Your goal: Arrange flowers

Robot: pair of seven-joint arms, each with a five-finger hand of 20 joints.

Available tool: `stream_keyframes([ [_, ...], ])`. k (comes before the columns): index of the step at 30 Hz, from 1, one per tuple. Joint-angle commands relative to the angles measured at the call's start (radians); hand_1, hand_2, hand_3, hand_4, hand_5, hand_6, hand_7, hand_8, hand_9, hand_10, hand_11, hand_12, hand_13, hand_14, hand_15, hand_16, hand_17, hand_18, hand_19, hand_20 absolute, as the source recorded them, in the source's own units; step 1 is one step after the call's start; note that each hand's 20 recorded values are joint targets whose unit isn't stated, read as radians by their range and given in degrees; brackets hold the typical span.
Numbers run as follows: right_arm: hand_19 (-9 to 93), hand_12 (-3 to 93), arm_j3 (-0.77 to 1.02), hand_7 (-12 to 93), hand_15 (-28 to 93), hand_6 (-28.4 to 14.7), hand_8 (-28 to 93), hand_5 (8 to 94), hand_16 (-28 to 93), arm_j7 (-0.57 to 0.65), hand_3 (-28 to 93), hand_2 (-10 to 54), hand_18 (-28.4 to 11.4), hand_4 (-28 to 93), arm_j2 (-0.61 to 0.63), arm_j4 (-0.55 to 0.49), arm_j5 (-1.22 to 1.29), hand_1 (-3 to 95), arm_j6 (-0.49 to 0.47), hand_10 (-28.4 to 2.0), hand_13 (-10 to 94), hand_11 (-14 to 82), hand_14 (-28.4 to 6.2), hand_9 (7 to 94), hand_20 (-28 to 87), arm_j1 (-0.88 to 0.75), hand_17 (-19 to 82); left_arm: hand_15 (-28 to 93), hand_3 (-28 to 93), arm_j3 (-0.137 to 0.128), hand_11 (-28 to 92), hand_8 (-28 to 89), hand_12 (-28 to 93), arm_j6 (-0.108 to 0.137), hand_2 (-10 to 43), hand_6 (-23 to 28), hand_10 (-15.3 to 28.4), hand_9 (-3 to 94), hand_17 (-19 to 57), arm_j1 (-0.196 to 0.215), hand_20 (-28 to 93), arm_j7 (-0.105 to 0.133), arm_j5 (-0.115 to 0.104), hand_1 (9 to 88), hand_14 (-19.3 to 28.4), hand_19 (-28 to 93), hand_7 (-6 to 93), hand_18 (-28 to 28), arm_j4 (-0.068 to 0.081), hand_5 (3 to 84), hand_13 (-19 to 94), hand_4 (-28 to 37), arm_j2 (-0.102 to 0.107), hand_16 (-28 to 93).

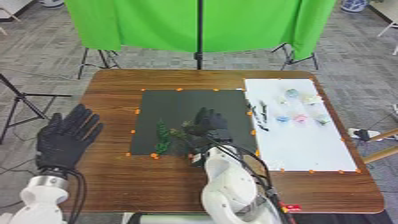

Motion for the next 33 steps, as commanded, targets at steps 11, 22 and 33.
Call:
stream_keyframes([
  [11,93,40.8,0.017,23,59,-4.3,9,75.8,47,-0.031,73,-9.5,-26.2,-28,0.009,-0.041,0.001,65.2,-0.268,-12.4,73,10.6,-10.0,85.4,48,-0.075,43,43,75,0.004,22,-9,12,0.002,16.4,8.4,15.0,39.4,-6.3,0.012,14,-0.005,-0.003,25.7,16.2,39,16.8,16.0,0.004,48.3,31,-28.3,-0.01,-7],
  [22,93,40.6,0.003,22,58,-4.3,9,76.0,47,-0.023,73,-9.5,-26.7,-28,0.003,-0.062,0.023,63.7,-0.309,-12.6,73,10.5,-10.5,85.7,46,-0.092,42,43,75,0.007,22,-9,12,0.006,16.5,8.4,15.1,39.4,-6.3,0.015,14,-0.001,-0.031,25.6,16.3,39,16.8,16.0,0.006,48.4,31,-28.3,-0.013,-7],
  [33,93,40.4,0.069,22,59,-5.0,10,75.9,46,0.053,73,-9.5,-27.4,-27,0.025,-0.076,0.045,61.1,-0.206,-13.1,73,10.5,-11.1,85.2,46,-0.074,43,43,75,-0.004,22,-9,12,0.008,16.4,8.4,15.1,39.4,-6.2,0.02,14,-0.006,-0.025,25.6,16.1,39,16.9,16.0,0.007,48.4,31,-28.3,-0.011,-7],
])
